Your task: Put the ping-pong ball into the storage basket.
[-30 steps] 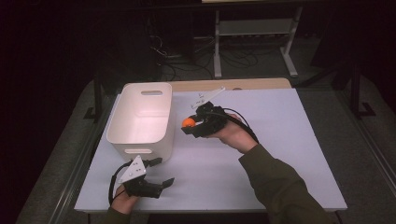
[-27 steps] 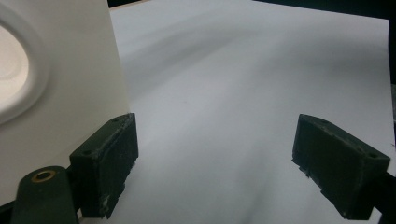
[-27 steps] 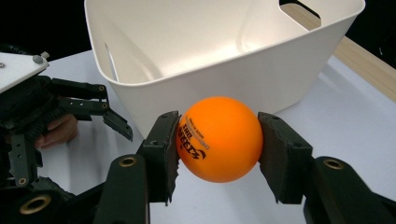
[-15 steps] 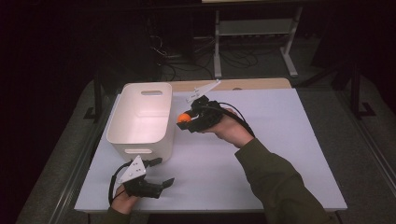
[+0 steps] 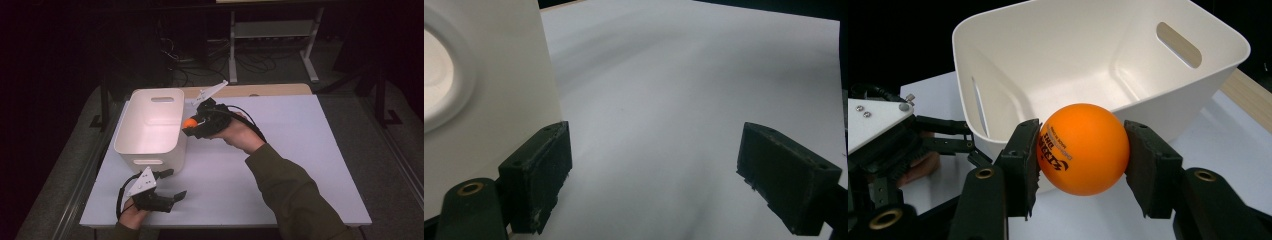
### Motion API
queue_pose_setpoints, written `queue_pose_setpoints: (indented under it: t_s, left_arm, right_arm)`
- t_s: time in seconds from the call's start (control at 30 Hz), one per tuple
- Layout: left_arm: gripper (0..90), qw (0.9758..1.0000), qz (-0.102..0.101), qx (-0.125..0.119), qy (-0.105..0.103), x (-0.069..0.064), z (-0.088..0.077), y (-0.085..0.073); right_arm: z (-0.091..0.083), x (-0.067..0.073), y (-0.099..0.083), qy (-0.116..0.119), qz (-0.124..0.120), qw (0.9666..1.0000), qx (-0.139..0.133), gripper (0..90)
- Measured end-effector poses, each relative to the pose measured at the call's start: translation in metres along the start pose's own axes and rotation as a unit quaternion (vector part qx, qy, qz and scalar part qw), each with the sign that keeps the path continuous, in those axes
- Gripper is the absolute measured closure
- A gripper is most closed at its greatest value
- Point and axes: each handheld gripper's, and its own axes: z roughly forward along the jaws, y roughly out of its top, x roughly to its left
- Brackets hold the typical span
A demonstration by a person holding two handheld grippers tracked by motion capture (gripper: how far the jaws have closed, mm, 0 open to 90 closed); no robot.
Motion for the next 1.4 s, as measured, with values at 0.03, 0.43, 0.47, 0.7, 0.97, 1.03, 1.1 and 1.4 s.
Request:
queue_pose_setpoints:
  t_s: [0.03,0.43,0.47,0.7,0.97,1.03,1.1,1.4]
  left_arm:
    - [14.1,1.0,0.0,0.0,0.0,0.0,0.0,0.0]
    - [14.1,1.0,0.002,0.0,0.001,0.0,0.0,0.0]
    - [14.1,1.0,0.002,0.0,0.001,0.0,0.0,0.0]
    - [14.1,1.0,0.002,0.0,0.001,0.0,0.0,0.0]
    - [14.1,1.0,0.002,0.0,0.001,0.0,0.0,0.0]
    - [14.1,1.0,0.001,0.0,0.001,0.0,0.0,0.0]
    - [14.1,1.0,0.001,-0.001,0.0,0.0,0.0,0.0]
    - [14.1,1.0,0.0,-0.001,0.0,0.0,0.0,0.0]
  right_arm:
    - [0.001,0.0,0.001,0.001,-0.001,1.0,-0.001,49.8]
    - [0.013,0.005,0.014,0.009,-0.005,0.9999,-0.001,49.8]
    - [0.015,0.005,0.015,0.01,-0.008,0.9999,-0.002,49.8]
    - [0.023,0.009,0.021,0.016,-0.011,0.9998,-0.001,49.8]
    - [0.036,0.012,0.024,0.02,-0.017,0.9996,0.007,49.8]
    - [0.04,0.012,0.024,0.021,-0.017,0.9996,0.008,49.8]
    - [0.043,0.013,0.025,0.023,-0.018,0.9995,0.011,49.8]
    - [0.051,0.017,0.025,0.029,-0.028,0.9991,0.015,40.3]
